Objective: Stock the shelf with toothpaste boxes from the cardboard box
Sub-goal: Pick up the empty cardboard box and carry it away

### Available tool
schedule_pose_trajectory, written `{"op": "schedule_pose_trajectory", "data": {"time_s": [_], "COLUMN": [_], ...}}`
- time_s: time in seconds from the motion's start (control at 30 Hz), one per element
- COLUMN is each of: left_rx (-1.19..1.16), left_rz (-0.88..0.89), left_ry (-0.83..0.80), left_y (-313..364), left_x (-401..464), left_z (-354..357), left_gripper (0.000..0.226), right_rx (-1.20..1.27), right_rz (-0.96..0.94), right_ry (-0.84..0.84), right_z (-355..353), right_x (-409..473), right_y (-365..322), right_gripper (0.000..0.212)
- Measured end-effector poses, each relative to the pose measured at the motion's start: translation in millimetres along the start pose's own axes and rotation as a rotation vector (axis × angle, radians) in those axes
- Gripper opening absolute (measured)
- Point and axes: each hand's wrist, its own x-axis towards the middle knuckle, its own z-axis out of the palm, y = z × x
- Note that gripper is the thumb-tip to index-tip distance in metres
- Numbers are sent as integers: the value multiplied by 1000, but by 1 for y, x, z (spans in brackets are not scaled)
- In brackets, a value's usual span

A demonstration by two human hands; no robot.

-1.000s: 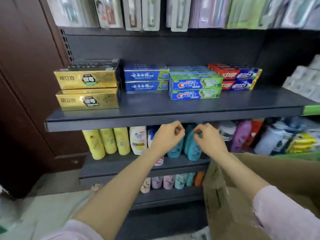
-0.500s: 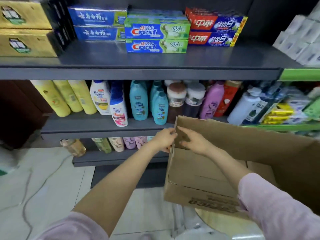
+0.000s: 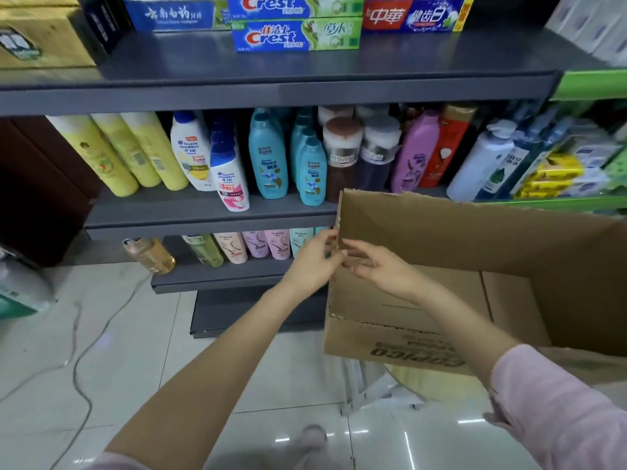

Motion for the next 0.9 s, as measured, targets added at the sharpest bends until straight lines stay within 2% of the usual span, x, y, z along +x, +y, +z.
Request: {"op": "schedule_pose_trajectory", "data": {"time_s": [0.07,0.13,0.27,0.33,0.43,0.57,0.63,0.7,0.8,0.9], "left_rx": [268,484,780,883,990,1022,994,964,937,956], "left_rz": [164,265,221,218,213,322,393,461,540,651], "left_ry": [89,102,-62,-173,-321,-384,-386,-384,-397,-421], "left_y": [1,6,29,38,48,56,64,75,89,108], "left_x": [-17,-33,-73,-87,-96,-101,-109,-118,-134,-149], "left_z": [11,22,53,66,87,122,142,165,205,250], "left_gripper": [33,26,34,30,34,28,28,30,36,41], "right_rx": [-111,-235,-496,-603,-702,-753,-648,-376,54,312], "right_rz": [-1,28,121,181,212,211,205,254,368,535], "right_ry": [-6,13,-10,-11,119,309,470,702,1002,1230], "right_z": [-2,-7,-20,-22,-17,-16,-19,-16,-8,-19], "right_x": [-22,-45,-101,-123,-148,-181,-200,-226,-263,-294], "right_y": [10,22,46,55,67,86,103,116,125,131], "right_gripper": [50,40,37,33,17,14,16,29,68,98]}}
